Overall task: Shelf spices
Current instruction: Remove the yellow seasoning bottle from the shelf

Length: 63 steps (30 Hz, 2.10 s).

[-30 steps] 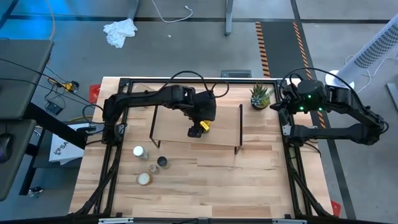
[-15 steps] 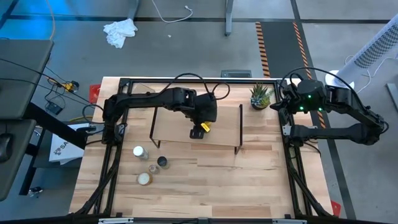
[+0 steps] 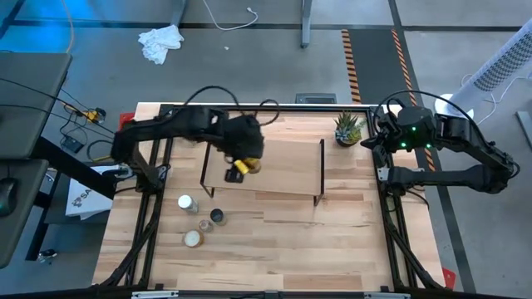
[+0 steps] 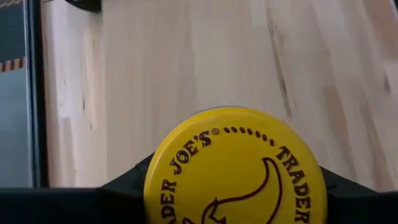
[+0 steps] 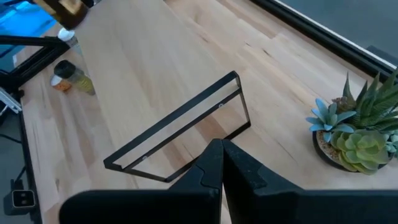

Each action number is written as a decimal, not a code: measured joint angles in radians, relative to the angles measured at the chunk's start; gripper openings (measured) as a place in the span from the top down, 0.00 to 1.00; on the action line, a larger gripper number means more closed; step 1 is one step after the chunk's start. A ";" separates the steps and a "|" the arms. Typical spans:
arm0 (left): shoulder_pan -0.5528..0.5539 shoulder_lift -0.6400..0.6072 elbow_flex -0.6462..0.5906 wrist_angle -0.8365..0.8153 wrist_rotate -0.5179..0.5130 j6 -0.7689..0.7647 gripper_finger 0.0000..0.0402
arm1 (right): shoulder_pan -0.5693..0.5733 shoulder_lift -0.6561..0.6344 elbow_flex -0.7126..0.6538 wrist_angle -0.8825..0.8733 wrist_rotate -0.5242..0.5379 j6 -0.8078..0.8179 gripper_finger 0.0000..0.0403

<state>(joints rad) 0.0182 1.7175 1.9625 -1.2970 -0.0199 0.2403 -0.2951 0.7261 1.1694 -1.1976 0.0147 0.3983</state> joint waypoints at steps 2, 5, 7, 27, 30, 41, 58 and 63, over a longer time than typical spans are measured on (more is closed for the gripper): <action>-0.036 -0.016 0.000 -0.058 -0.012 0.005 0.51 | 0.000 0.000 0.000 0.010 0.000 -0.016 1.00; -0.101 -0.031 0.000 -0.108 -0.027 -0.023 0.51 | 0.000 0.000 0.000 0.034 -0.014 -0.035 1.00; -0.150 -0.038 0.000 -0.120 -0.043 -0.068 0.51 | 0.000 0.000 0.000 0.050 -0.019 -0.049 1.00; -0.457 -0.035 -0.620 0.553 -0.126 -0.186 0.51 | 0.025 0.001 0.000 0.061 -0.168 0.020 1.00; -0.456 -0.034 -0.707 0.689 -0.120 -0.153 0.51 | 0.028 0.018 0.000 0.023 -0.168 0.029 1.00; -0.456 -0.028 -0.771 0.825 -0.125 -0.130 0.49 | 0.028 0.058 0.000 -0.007 -0.186 0.020 1.00; -0.446 -0.015 -0.730 0.816 -0.095 -0.071 0.40 | 0.028 0.058 0.000 -0.033 -0.200 -0.025 1.00; -0.409 -0.015 -0.730 0.769 -0.064 -0.099 0.38 | 0.028 0.058 0.000 -0.034 -0.200 -0.038 1.00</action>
<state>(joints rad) -0.3908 1.7027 1.2327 -0.5283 -0.0841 0.1415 -0.2673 0.7844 1.1694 -1.2316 -0.1852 0.3599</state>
